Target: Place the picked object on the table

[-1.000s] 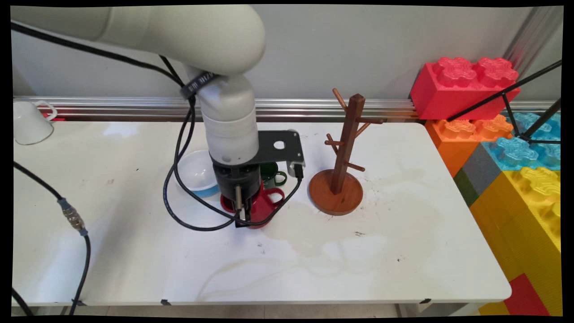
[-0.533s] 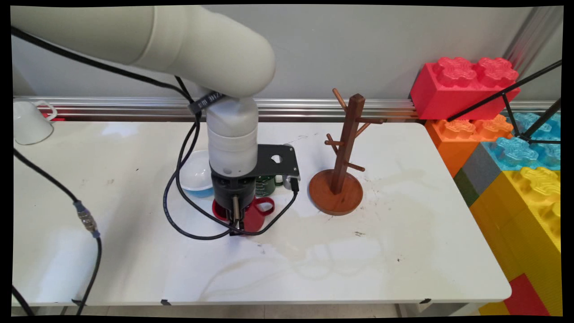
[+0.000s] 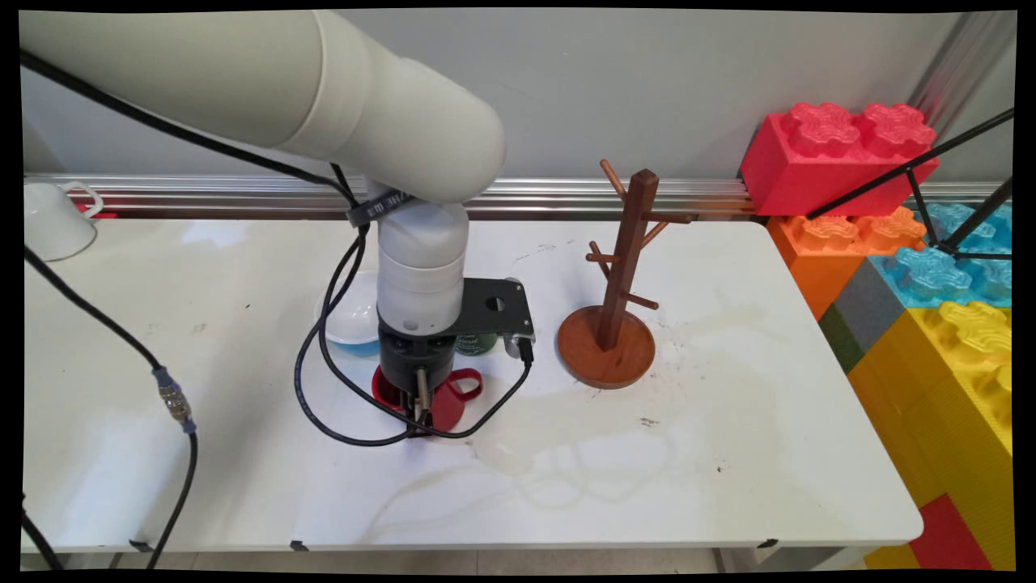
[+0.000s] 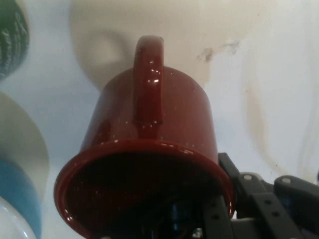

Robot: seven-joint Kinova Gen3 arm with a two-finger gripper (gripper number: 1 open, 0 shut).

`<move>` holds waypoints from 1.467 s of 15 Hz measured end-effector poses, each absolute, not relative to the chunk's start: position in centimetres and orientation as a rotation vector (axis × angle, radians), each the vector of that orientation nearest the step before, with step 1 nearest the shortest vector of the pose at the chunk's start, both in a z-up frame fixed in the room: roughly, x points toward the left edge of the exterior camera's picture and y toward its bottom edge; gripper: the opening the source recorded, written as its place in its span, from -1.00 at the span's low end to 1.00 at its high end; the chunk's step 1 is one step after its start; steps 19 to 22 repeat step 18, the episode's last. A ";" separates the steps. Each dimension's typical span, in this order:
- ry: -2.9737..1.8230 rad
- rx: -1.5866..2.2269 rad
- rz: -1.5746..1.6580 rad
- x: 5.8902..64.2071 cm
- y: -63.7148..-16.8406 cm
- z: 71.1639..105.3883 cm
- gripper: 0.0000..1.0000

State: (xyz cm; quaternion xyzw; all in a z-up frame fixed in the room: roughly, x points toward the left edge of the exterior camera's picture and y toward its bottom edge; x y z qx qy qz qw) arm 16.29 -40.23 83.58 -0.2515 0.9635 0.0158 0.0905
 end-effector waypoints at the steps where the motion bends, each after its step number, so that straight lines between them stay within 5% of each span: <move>1: 2.857 -0.752 0.051 16.3 -40.2 83.4 -1.00; 9: 2.822 -0.777 0.069 16.4 -40.0 82.5 -1.00; 10: 2.817 -0.785 0.072 16.5 -40.0 82.3 1.00; 22: 2.805 -0.848 0.071 16.8 -40.2 82.0 1.00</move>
